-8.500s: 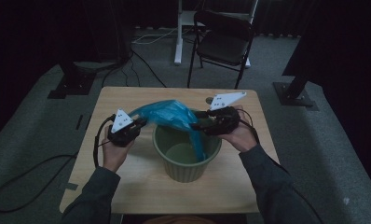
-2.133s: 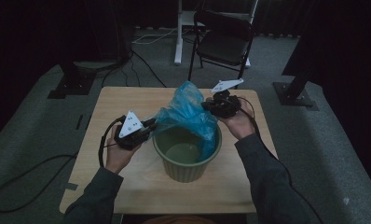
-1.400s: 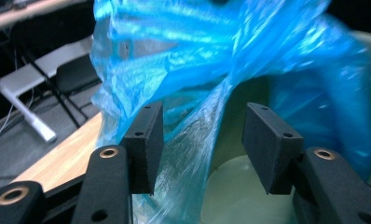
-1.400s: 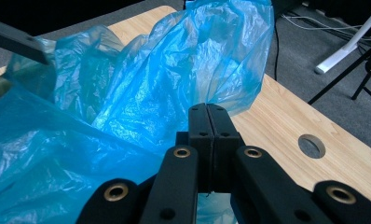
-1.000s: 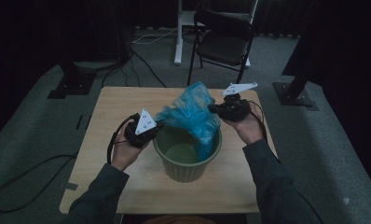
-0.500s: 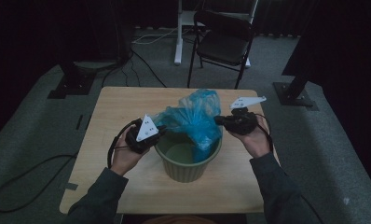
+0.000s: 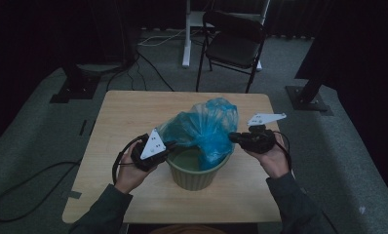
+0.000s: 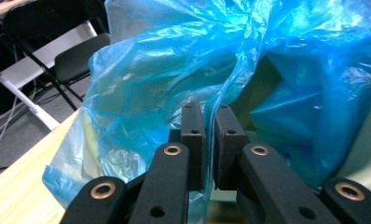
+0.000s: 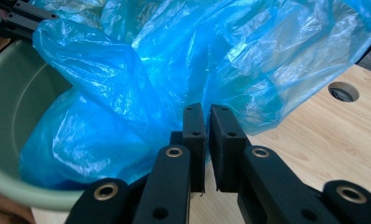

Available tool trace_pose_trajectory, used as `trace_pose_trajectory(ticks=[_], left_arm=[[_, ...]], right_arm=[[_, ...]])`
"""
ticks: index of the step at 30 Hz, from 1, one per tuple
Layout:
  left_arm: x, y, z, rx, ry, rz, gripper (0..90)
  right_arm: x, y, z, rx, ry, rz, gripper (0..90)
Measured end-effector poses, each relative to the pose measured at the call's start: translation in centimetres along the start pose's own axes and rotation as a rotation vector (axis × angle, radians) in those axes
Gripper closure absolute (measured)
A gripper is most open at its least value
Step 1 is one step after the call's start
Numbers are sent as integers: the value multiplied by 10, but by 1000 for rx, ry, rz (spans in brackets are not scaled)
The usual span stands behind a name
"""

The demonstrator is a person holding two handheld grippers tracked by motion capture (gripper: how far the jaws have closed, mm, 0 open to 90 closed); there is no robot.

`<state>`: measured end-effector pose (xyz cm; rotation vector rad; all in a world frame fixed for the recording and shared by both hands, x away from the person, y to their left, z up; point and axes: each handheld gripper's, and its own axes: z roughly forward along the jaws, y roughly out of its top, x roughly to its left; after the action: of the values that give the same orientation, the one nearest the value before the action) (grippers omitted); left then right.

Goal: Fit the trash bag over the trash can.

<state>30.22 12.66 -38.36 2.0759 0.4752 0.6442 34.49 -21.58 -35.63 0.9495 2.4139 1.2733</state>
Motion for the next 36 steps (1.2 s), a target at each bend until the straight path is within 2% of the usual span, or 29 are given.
trace_pose_trajectory(ticks=[4, 9, 10, 12, 15, 16, 19, 22, 25, 28, 36], left_arm=[[-2, 0, -2, -3, -6, -1, 823], [-1, 6, -6, -22, -18, -14, 718], [-1, 10, -7, -38, -31, -17, 718], [-3, 15, -7, -54, -47, -15, 656], [-10, 24, -6, -76, -78, 3, 620], [-10, 24, -6, -76, -78, 3, 616], [-20, 34, -3, -81, -116, 34, 610], [-27, 39, 2, -85, -162, 43, 614], [-34, 42, 10, -60, -193, 65, 638], [-37, 41, 18, -9, -178, 84, 679], [-29, 35, 24, 51, -123, 38, 683]], right_arm=[[4, -3, -2, -12, 5, 4, 855], [9, -6, -2, -20, 10, -2, 862], [10, -6, -1, -20, 11, -2, 863], [13, -6, 1, -25, 19, -7, 866], [17, -6, 4, -24, 27, -13, 867], [17, -6, 4, -24, 27, -13, 867], [21, -5, 9, -23, 29, -23, 868], [23, -4, 12, -24, 35, -26, 868], [25, -3, 14, -25, 44, -34, 868], [27, -2, 12, -34, 50, -39, 868], [24, -1, 2, -71, 67, -33, 868]])
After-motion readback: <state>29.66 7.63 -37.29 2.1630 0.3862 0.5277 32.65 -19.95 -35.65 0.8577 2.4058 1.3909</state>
